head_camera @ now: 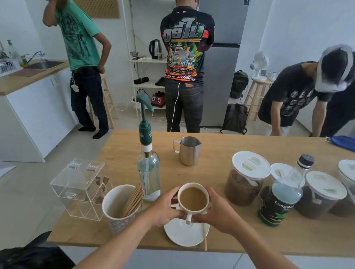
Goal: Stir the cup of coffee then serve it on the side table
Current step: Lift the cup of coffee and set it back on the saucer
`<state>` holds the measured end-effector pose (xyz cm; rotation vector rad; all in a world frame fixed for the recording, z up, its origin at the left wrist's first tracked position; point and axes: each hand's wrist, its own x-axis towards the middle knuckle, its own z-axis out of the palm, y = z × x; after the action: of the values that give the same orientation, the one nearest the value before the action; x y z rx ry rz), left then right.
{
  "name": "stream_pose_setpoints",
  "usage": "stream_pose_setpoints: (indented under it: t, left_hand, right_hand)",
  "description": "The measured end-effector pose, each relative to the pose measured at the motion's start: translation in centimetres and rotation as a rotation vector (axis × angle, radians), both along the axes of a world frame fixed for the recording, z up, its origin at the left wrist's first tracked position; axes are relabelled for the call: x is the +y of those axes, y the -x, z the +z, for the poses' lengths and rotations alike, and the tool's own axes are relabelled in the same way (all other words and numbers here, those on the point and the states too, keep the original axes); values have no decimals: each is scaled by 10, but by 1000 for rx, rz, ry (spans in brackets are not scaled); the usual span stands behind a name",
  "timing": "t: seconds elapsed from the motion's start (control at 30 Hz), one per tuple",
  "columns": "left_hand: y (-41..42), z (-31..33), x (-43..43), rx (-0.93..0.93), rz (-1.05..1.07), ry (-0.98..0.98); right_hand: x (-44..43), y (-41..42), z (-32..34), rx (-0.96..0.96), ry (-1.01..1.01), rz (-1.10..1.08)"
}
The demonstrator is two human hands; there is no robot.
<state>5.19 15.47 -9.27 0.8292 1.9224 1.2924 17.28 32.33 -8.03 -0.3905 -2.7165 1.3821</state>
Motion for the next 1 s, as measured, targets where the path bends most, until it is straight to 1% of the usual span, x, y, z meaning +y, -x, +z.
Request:
stream_pose_setpoints:
  t: [0.17, 0.33, 0.5, 1.0]
  left_hand:
    - [-4, -26, -3, 16, 33, 52]
    - [-6, -40, -6, 91, 58, 98]
    - [-8, -49, -9, 114, 71, 138]
    - [-11, -62, -13, 81, 60, 170]
  right_hand:
    - [-2, 0, -21, -24, 13, 2]
    - [-5, 2, -38, -63, 5, -4]
    - [-6, 5, -47, -116, -20, 14]
    - [-8, 8, -65, -162, 3, -8]
